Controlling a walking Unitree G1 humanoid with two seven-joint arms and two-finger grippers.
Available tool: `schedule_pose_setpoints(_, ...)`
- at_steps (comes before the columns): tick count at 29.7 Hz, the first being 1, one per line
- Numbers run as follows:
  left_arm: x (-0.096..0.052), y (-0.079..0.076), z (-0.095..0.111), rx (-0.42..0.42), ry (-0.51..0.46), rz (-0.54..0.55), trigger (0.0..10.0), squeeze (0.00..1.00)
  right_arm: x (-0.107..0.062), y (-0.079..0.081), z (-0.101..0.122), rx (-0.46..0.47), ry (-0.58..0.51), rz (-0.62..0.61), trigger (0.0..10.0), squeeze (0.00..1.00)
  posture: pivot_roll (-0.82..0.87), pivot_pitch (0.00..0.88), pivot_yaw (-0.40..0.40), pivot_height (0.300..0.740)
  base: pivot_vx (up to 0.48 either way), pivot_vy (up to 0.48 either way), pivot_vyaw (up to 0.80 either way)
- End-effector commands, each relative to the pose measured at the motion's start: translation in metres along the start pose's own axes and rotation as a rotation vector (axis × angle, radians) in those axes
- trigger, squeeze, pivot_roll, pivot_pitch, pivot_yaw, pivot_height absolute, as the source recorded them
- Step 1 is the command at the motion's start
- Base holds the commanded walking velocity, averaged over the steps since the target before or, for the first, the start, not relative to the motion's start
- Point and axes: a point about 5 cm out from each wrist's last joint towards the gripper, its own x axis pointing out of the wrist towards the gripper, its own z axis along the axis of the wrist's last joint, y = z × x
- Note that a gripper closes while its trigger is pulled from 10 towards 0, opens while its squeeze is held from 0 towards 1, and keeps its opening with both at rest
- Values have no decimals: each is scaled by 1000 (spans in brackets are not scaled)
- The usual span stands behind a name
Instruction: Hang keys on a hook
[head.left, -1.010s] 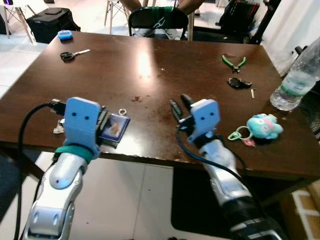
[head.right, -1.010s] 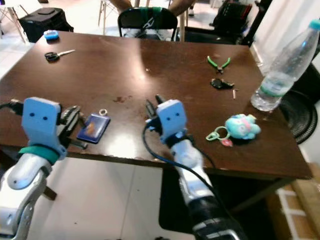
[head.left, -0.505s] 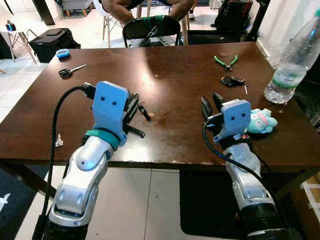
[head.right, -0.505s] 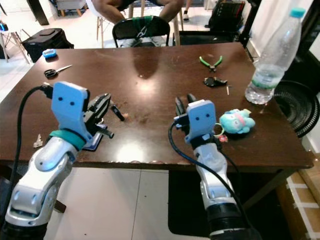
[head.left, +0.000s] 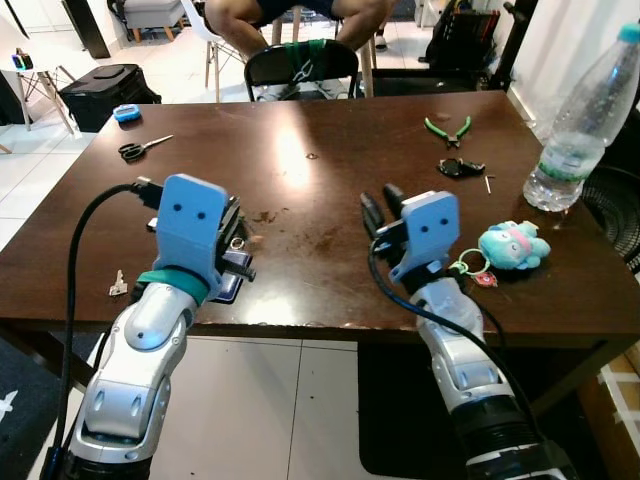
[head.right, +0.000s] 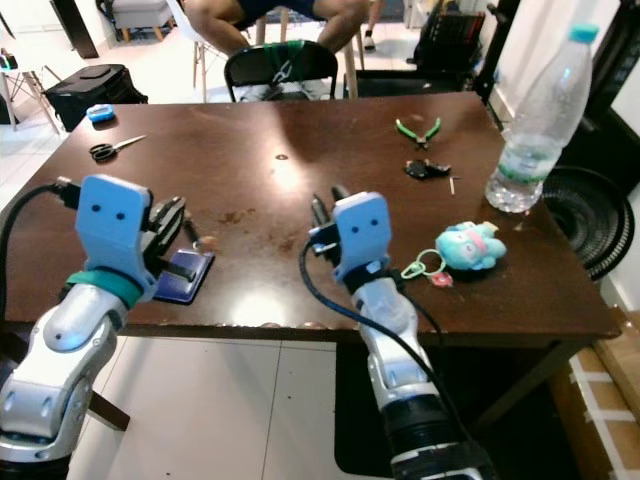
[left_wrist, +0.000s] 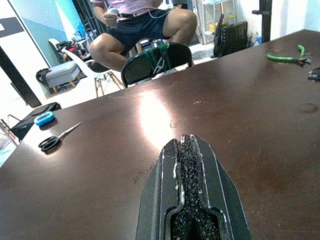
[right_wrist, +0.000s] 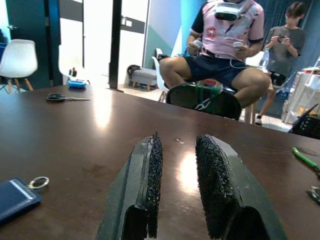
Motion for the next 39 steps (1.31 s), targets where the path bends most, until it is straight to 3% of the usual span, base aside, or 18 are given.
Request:
schedule_pose_setpoints(1, -2, 4, -6, -1, 20, 23, 10000, 0, 1, 3, -1, 4, 2, 13, 10000, 0, -81, 4, 94, 740, 0, 0, 0)
schedule_pose_setpoints(2, -2, 5, -11, -38, 20, 51, 10000, 0, 2, 2, -2, -11, 12, 39, 10000, 0, -115, 0, 29, 740, 0, 0, 0)
schedule_pose_setpoints(4, -2, 5, -11, -38, 20, 51, 10000, 0, 2, 2, -2, -11, 12, 39, 10000, 0, -115, 0, 29, 740, 0, 0, 0)
schedule_pose_setpoints(5, 1, 2, -13, -86, 10, 73, 10000, 0, 3, -5, -1, -40, 19, 58, 10000, 0, -141, 4, 0, 740, 0, 0, 0)
schedule_pose_setpoints(14, 9, -8, -14, -157, -2, 77, 10000, 0, 2, -25, 5, -107, 33, 32, 10000, 0, -175, 14, 6, 740, 0, 0, 0)
schedule_pose_setpoints(26, 7, -4, -13, -144, 3, 77, 10000, 0, 5, -22, 5, -85, 24, 8, 10000, 0, -139, 25, 26, 740, 0, 0, 0)
schedule_pose_setpoints(39, 2, 0, -14, -129, 5, 98, 10000, 0, 7, -14, 4, -54, 17, 24, 10000, 0, -102, 31, 38, 740, -312, 0, 0)
